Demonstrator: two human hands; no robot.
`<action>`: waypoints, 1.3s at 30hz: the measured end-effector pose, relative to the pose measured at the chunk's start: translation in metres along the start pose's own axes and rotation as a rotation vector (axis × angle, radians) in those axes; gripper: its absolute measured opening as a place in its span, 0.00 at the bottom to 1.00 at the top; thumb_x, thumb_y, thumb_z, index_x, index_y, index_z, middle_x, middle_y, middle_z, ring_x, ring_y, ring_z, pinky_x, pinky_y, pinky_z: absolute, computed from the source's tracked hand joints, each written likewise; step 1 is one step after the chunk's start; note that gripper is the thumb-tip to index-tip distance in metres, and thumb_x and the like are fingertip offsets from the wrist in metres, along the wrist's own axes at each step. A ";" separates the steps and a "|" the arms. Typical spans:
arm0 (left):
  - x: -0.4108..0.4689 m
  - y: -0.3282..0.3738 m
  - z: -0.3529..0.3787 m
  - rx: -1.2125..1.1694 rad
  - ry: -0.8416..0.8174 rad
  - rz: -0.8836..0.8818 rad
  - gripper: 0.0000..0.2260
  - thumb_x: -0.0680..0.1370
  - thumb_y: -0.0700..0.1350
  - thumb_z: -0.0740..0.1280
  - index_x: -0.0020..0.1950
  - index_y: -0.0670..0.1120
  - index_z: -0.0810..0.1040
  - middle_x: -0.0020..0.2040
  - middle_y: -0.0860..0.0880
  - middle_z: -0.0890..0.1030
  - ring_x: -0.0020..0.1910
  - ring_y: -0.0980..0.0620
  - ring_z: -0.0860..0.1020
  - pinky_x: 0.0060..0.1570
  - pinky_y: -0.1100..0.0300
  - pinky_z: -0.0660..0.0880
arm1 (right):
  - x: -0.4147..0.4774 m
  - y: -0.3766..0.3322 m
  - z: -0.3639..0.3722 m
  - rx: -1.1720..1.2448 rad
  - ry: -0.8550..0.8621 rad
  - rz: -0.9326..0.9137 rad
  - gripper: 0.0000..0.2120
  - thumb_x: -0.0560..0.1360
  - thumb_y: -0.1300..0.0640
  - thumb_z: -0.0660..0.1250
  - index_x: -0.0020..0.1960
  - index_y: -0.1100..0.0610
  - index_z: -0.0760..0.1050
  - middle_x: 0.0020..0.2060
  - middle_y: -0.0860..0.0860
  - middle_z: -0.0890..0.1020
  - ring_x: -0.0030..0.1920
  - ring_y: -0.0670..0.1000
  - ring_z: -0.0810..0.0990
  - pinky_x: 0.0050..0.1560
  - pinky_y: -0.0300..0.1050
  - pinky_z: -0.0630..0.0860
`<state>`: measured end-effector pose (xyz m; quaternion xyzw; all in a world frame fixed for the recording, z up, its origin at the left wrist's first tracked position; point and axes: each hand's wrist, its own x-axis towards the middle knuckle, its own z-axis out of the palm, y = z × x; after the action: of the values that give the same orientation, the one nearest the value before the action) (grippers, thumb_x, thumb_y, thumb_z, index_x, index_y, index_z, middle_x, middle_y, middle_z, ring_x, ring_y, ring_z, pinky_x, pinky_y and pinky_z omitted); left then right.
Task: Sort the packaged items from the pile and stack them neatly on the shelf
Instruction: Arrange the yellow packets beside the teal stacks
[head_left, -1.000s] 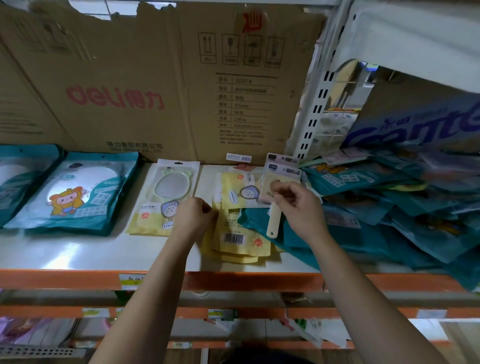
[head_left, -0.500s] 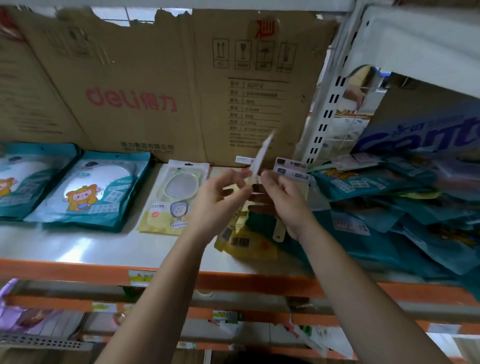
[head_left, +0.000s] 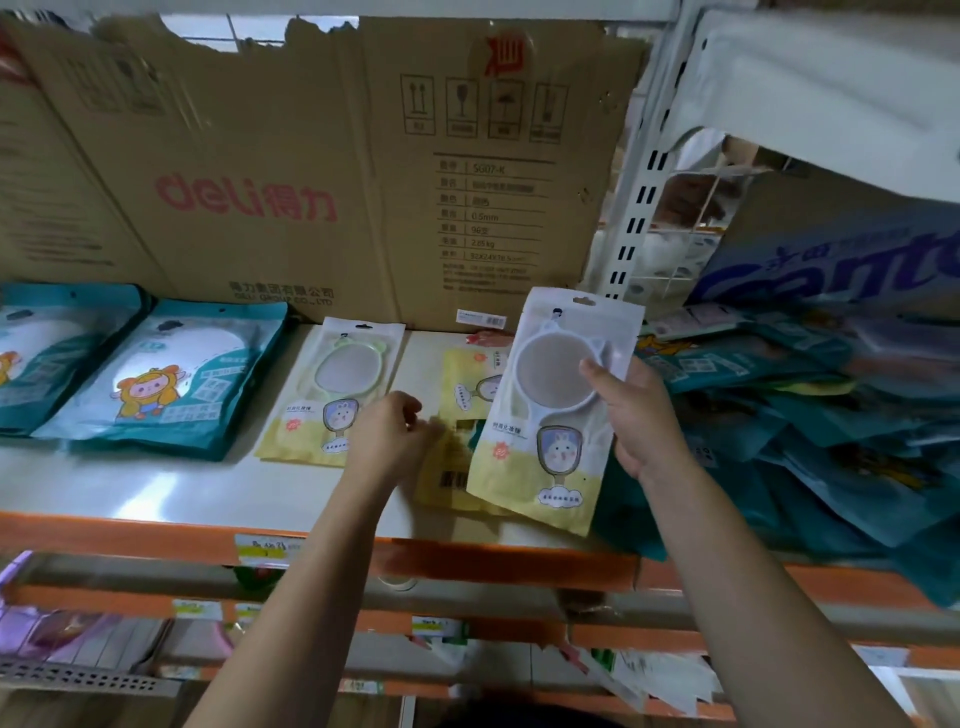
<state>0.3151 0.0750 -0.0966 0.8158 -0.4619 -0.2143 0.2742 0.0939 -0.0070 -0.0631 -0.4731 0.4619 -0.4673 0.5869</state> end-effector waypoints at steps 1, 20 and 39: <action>-0.001 0.004 0.002 -0.041 -0.001 -0.019 0.23 0.74 0.51 0.74 0.64 0.41 0.76 0.57 0.45 0.81 0.52 0.47 0.79 0.49 0.52 0.78 | 0.000 0.000 -0.003 -0.003 -0.003 0.001 0.14 0.79 0.62 0.65 0.65 0.56 0.75 0.55 0.50 0.83 0.55 0.51 0.82 0.55 0.47 0.77; -0.040 0.008 -0.043 -0.354 0.130 -0.231 0.13 0.78 0.33 0.61 0.59 0.47 0.72 0.49 0.46 0.78 0.45 0.46 0.80 0.32 0.54 0.76 | 0.003 0.003 -0.027 -0.026 -0.207 0.030 0.12 0.80 0.61 0.64 0.63 0.57 0.77 0.53 0.50 0.84 0.52 0.50 0.83 0.46 0.43 0.79; 0.004 -0.109 -0.147 -0.781 0.263 -0.081 0.11 0.71 0.45 0.77 0.51 0.46 0.82 0.42 0.49 0.86 0.41 0.50 0.85 0.39 0.57 0.80 | 0.007 0.036 0.123 -0.028 -0.130 0.133 0.12 0.78 0.61 0.66 0.61 0.59 0.77 0.53 0.54 0.84 0.52 0.55 0.83 0.49 0.49 0.80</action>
<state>0.4752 0.1542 -0.0560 0.6884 -0.2744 -0.2778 0.6112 0.2202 0.0060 -0.0838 -0.4786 0.4599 -0.3891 0.6388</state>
